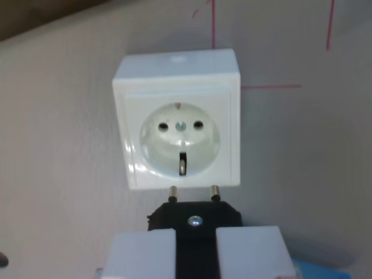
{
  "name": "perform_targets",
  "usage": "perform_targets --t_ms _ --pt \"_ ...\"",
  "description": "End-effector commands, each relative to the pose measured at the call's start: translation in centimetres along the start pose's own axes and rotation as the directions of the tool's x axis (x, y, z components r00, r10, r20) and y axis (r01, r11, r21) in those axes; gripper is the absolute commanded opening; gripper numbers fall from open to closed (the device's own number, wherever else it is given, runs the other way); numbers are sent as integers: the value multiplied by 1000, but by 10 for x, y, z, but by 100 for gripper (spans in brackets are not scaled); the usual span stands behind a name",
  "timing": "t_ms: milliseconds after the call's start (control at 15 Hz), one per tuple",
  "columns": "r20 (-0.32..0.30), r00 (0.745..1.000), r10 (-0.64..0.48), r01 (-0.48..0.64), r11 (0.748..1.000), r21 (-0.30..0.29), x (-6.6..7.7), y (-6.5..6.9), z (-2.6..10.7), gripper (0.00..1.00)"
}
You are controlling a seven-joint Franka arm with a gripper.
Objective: Move above the white socket
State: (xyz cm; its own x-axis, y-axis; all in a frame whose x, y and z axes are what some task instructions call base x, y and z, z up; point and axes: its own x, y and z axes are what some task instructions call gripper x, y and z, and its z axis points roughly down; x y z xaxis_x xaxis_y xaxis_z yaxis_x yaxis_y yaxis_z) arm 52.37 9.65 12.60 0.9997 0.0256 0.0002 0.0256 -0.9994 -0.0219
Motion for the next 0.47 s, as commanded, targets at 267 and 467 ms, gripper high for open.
perform_targets --t_ms 267,467 --pt "-6 999 -41 41 997 -58 8 -6 9 0" --pt "-10 999 -38 38 998 -57 8 -7 12 0"
